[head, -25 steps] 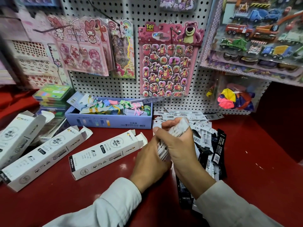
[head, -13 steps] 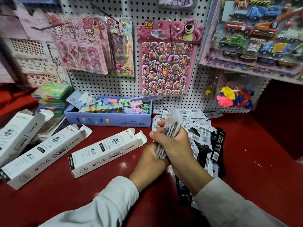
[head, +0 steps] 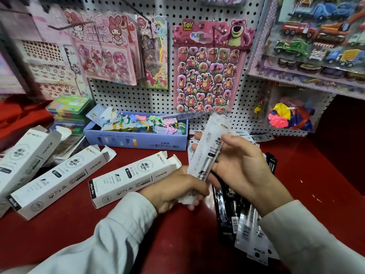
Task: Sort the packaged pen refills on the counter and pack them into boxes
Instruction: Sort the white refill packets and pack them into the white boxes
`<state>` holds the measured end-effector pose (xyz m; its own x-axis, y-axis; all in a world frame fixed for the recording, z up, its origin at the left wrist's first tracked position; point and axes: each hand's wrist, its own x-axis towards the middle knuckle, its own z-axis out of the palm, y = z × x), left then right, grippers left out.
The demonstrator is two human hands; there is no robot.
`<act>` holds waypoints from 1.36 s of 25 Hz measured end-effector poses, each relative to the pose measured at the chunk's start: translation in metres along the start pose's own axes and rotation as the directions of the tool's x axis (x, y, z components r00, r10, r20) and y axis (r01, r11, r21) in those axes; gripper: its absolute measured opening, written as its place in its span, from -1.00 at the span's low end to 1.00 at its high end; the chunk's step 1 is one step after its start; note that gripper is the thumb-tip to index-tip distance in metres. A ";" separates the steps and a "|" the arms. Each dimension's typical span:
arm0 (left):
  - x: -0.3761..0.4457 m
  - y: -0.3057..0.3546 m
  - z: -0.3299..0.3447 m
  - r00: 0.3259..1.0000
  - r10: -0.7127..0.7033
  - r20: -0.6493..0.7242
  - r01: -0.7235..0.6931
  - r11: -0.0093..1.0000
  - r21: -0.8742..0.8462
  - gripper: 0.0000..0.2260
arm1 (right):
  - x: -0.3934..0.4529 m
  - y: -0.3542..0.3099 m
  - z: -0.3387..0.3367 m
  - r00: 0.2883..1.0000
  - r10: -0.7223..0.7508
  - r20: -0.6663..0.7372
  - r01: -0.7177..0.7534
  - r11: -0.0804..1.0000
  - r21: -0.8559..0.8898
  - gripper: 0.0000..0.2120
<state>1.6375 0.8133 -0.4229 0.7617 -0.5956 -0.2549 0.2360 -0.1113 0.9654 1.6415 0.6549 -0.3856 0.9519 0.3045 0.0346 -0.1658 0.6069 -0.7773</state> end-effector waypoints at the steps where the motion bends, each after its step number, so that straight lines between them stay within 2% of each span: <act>1: -0.005 0.004 -0.003 0.992 0.009 0.130 0.000 0.998 -0.070 -0.79 | -0.002 -0.001 -0.001 0.996 0.044 0.076 -0.044 0.999 -0.002 -0.42; 3: -0.015 0.011 -0.008 0.947 0.024 0.319 0.029 0.987 -0.161 -0.75 | -0.003 0.001 -0.004 0.988 0.090 0.122 -0.066 0.979 -0.192 -0.49; 5: -0.017 0.015 -0.010 0.939 0.004 0.343 0.061 0.982 -0.180 -0.74 | -0.002 0.004 -0.005 0.993 0.080 0.081 -0.039 0.905 -0.424 -0.55; 7: -0.015 0.015 -0.007 0.965 -0.060 0.255 0.098 0.986 -0.135 -0.78 | -0.003 0.003 -0.006 0.994 0.081 0.079 -0.029 0.856 -0.516 -0.56; 10: -0.009 0.013 -0.001 0.988 -0.129 0.090 0.125 0.991 0.040 -0.86 | -0.005 0.002 -0.007 0.996 0.078 0.041 -0.040 0.808 -0.588 -0.66; 11: -0.008 0.014 -0.005 0.995 -0.104 0.007 0.103 0.990 0.101 -0.87 | -0.003 0.004 -0.008 0.999 0.039 -0.021 -0.044 0.808 -0.587 -0.67; 12: -0.009 0.016 -0.013 0.997 -0.022 -0.069 0.037 0.974 0.224 -0.84 | -0.001 0.006 -0.009 0.996 -0.017 -0.092 -0.040 0.817 -0.576 -0.67; 13: -0.010 0.019 -0.025 0.991 0.084 -0.100 -0.032 0.897 0.441 -0.70 | 0.001 0.007 -0.011 0.985 -0.074 -0.158 -0.026 0.833 -0.552 -0.69; 14: -0.013 0.021 -0.041 0.985 0.153 -0.079 -0.054 0.712 0.700 -0.53 | 0.004 0.007 -0.013 0.969 -0.120 -0.218 -0.011 0.854 -0.520 -0.71; 15: -0.016 0.023 -0.055 0.982 0.169 -0.084 -0.002 0.453 0.891 -0.40 | 0.005 0.006 -0.014 0.948 -0.152 -0.279 -0.002 0.875 -0.485 -0.74; 16: -0.020 0.022 -0.066 0.975 0.167 -0.149 0.112 0.211 0.971 -0.35 | 0.006 0.006 -0.015 0.926 -0.169 -0.337 -0.005 0.889 -0.458 -0.75; 17: -0.023 0.020 -0.074 0.953 0.164 -0.256 0.246 0.080 0.966 -0.38 | 0.007 0.006 -0.016 0.906 -0.176 -0.385 -0.015 0.895 -0.446 -0.77; 18: -0.022 0.017 -0.076 0.926 0.160 -0.342 0.339 0.046 0.940 -0.48 | 0.006 0.004 -0.017 0.889 -0.182 -0.420 -0.025 0.897 -0.441 -0.78; 19: -0.020 0.013 -0.077 0.908 0.170 -0.383 0.378 0.059 0.924 -0.58 | 0.005 0.003 -0.017 0.880 -0.181 -0.439 -0.029 0.902 -0.430 -0.77; 21: -0.018 0.012 -0.073 0.891 0.246 -0.380 0.362 0.119 0.925 -0.65 | 0.005 0.002 -0.015 0.875 -0.177 -0.450 -0.006 0.926 -0.377 -0.76; 24: -0.029 0.024 -0.069 0.846 0.422 -0.326 0.250 0.226 0.942 -0.54 | 0.006 -0.002 -0.008 0.877 -0.160 -0.453 0.050 0.968 -0.246 -0.69; 26: -0.038 0.030 -0.060 0.751 0.615 -0.241 0.069 0.290 0.954 -0.46 | 0.006 -0.005 -0.002 0.883 -0.179 -0.435 0.154 0.984 -0.091 -0.60; 28: -0.042 0.033 -0.045 0.600 0.784 -0.161 -0.166 0.318 0.933 -0.44 | 0.004 -0.012 0.007 0.867 -0.279 -0.412 0.312 0.950 0.012 -0.51; 29: -0.042 0.035 -0.038 0.546 0.825 -0.142 -0.245 0.320 0.915 -0.42 | 0.002 -0.017 0.010 0.847 -0.340 -0.409 0.384 0.923 0.028 -0.45; 30: -0.041 0.034 -0.032 0.519 0.845 -0.129 -0.292 0.318 0.902 -0.42 | -0.001 -0.022 0.013 0.823 -0.395 -0.408 0.443 0.896 0.027 -0.39; 32: -0.037 0.029 -0.022 0.540 0.834 -0.116 -0.301 0.320 0.898 -0.39 | -0.006 -0.030 0.017 0.783 -0.467 -0.411 0.504 0.863 -0.020 -0.35; 34: -0.034 0.023 -0.018 0.573 0.814 -0.099 -0.240 0.282 0.929 -0.37 | -0.009 -0.033 0.021 0.752 -0.512 -0.415 0.512 0.851 -0.121 -0.40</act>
<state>1.6283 0.8454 -0.3928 0.6881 -0.3533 0.6338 -0.6769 -0.6272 0.3853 1.6327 0.6471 -0.3470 0.9079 -0.3862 0.1631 0.3773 0.5829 -0.7196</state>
